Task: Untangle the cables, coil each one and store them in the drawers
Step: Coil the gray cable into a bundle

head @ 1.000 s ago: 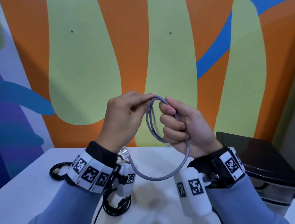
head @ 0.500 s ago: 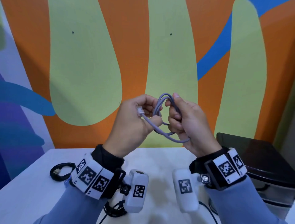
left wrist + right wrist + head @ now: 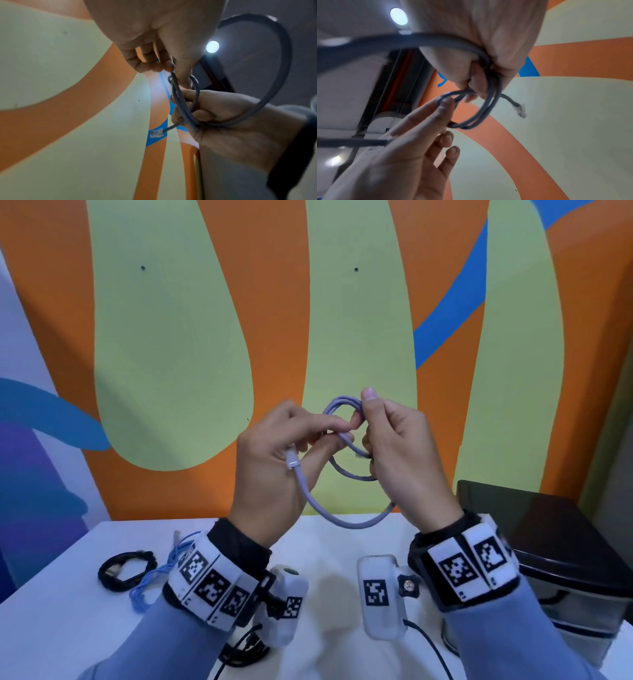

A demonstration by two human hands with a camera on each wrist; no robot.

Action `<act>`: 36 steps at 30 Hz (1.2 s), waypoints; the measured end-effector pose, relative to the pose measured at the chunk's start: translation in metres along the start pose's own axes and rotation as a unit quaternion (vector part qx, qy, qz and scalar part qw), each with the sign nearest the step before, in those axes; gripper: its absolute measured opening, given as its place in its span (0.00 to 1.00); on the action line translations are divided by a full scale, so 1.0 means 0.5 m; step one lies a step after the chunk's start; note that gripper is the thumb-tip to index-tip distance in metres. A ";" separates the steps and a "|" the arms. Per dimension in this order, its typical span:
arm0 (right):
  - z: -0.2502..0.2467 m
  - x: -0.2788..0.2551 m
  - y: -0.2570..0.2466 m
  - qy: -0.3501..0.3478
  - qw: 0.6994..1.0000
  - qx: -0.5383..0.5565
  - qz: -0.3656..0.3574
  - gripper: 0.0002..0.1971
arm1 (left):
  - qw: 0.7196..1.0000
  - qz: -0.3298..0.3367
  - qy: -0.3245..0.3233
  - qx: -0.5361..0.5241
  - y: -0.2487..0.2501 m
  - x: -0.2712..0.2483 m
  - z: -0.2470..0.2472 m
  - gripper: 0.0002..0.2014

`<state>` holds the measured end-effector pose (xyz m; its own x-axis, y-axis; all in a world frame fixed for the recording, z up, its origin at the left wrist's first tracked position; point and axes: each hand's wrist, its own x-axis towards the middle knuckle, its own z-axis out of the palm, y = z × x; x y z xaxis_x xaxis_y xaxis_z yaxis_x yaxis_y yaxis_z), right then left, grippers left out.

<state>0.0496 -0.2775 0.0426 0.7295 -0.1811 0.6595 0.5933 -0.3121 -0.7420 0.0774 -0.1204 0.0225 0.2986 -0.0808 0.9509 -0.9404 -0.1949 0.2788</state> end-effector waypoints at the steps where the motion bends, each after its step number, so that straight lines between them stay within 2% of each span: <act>1: 0.002 0.000 -0.001 0.007 1.000 -0.011 -0.009 0.27 | 0.998 -0.045 0.009 -0.050 0.002 0.000 0.003 0.05; 4: 0.006 0.003 0.002 0.007 1.000 -0.012 -0.005 0.26 | 0.967 -0.173 0.041 -0.184 0.008 0.002 0.008 0.02; 6: 0.002 0.007 0.006 -0.002 0.999 0.038 0.038 0.24 | 0.933 -0.251 0.053 -0.250 0.009 0.008 0.002 0.01; 8: -0.005 0.011 0.009 -0.004 0.996 0.067 0.066 0.23 | 0.895 -0.322 0.032 -0.306 0.013 0.014 -0.002 0.02; 10: -0.008 0.011 0.010 -0.007 0.997 0.059 0.055 0.24 | 0.829 -0.378 0.029 -0.411 0.017 0.020 -0.003 0.04; 14: -0.001 0.004 0.006 -0.003 1.000 0.028 -0.014 0.25 | 0.663 -0.446 0.077 -0.596 0.013 0.023 -0.011 0.07; 15: -0.001 0.003 0.005 0.002 0.999 0.018 -0.028 0.26 | 0.636 -0.457 0.075 -0.617 0.011 0.023 -0.016 0.09; 17: -0.004 0.002 0.003 0.007 0.999 0.007 -0.043 0.26 | 0.611 -0.465 0.051 -0.638 0.011 0.025 -0.023 0.13; 19: -0.007 0.003 0.003 0.012 0.999 0.004 -0.050 0.26 | 0.619 -0.467 0.040 -0.630 0.014 0.029 -0.022 0.16; 21: -0.003 0.001 0.000 0.013 0.999 0.016 -0.046 0.26 | 0.645 -0.460 0.059 -0.607 0.016 0.031 -0.013 0.18; 23: 0.009 -0.001 -0.002 -0.001 0.998 0.056 -0.017 0.26 | 0.668 -0.451 0.104 -0.583 0.017 0.035 -0.006 0.15; 24: 0.014 -0.003 -0.003 -0.014 0.996 0.089 0.004 0.25 | 0.670 -0.455 0.124 -0.573 0.016 0.036 -0.006 0.13; 26: 0.020 -0.004 -0.008 -0.050 0.988 0.139 0.038 0.24 | 0.683 -0.466 0.129 -0.547 0.012 0.041 -0.014 0.13; 27: 0.021 -0.005 -0.010 -0.067 0.986 0.146 0.047 0.24 | 0.708 -0.467 0.119 -0.517 0.008 0.043 -0.018 0.13; 28: 0.022 -0.006 -0.013 -0.081 0.985 0.144 0.051 0.24 | 0.746 -0.459 0.105 -0.471 0.003 0.042 -0.022 0.12; 30: 0.027 -0.009 -0.017 -0.085 0.985 0.144 0.050 0.24 | 0.829 -0.412 0.091 -0.367 -0.001 0.035 -0.021 0.12; 31: 0.029 -0.010 -0.018 -0.076 0.983 0.154 0.056 0.24 | 0.855 -0.388 0.089 -0.334 -0.001 0.030 -0.018 0.12; 34: 0.026 -0.003 -0.013 -0.047 0.973 0.210 0.087 0.23 | 0.884 -0.366 0.060 -0.286 0.005 0.025 -0.014 0.11; 36: 0.017 0.005 -0.008 -0.026 0.969 0.224 0.096 0.23 | 0.910 -0.368 0.009 -0.192 0.003 0.033 -0.024 0.10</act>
<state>0.0517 -0.2688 0.0462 0.8502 -0.1439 0.5064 0.5251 0.1615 -0.8356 0.0790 -0.1101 0.0403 0.8713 -0.0507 0.4882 -0.4746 0.1663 0.8643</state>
